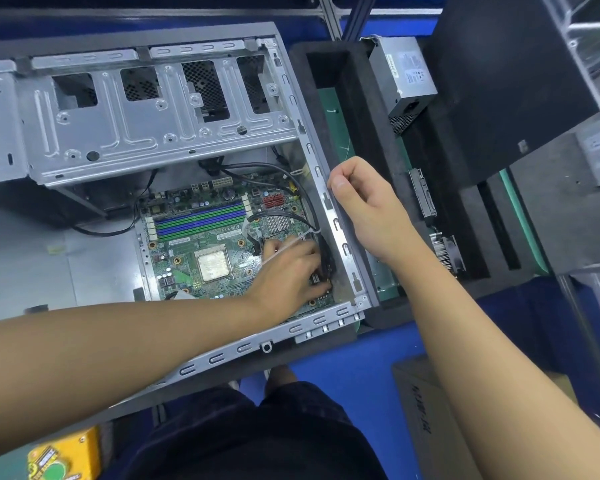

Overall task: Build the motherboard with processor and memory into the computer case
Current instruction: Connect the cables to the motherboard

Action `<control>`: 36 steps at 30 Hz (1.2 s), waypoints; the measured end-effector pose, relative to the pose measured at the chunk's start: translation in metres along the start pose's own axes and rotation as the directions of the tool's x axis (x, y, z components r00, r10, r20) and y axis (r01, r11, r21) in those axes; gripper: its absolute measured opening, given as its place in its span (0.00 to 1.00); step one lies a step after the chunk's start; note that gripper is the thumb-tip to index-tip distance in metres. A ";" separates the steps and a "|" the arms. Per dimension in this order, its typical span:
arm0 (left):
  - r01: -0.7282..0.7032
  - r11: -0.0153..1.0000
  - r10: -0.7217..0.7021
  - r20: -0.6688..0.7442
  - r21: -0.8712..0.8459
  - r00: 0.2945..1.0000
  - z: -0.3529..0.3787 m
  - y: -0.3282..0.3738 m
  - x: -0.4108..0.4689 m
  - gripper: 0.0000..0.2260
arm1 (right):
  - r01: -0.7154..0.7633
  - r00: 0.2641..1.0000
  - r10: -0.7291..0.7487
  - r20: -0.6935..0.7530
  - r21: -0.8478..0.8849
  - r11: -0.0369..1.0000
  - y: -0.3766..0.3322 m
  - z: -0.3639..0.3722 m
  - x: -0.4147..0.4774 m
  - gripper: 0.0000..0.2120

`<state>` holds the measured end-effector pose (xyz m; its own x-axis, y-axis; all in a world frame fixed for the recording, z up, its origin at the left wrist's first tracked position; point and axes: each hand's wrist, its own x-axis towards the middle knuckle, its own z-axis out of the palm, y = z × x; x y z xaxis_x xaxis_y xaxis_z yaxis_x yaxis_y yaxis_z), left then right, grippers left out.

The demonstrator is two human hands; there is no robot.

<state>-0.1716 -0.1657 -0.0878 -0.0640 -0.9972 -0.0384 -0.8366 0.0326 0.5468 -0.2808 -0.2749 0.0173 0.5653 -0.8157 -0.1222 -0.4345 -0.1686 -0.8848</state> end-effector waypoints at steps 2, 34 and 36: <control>-0.001 1.000 0.001 0.013 -0.011 1.000 -0.001 -0.002 0.000 0.15 | -0.002 1.000 0.002 0.002 0.002 1.000 0.000 0.000 0.000 0.07; -0.030 1.000 0.030 0.032 -0.002 0.999 -0.007 -0.007 -0.002 0.16 | -0.003 0.999 0.005 0.033 -0.055 0.998 -0.004 -0.001 0.001 0.07; -0.038 0.999 0.038 0.010 -0.012 0.999 -0.007 -0.011 -0.004 0.17 | -0.003 1.000 0.005 0.026 -0.056 0.998 -0.005 -0.001 0.002 0.07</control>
<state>-0.1584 -0.1625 -0.0881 -0.1012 -0.9945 -0.0254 -0.8267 0.0698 0.5582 -0.2786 -0.2761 0.0226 0.5817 -0.8016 -0.1381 -0.4747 -0.1966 -0.8579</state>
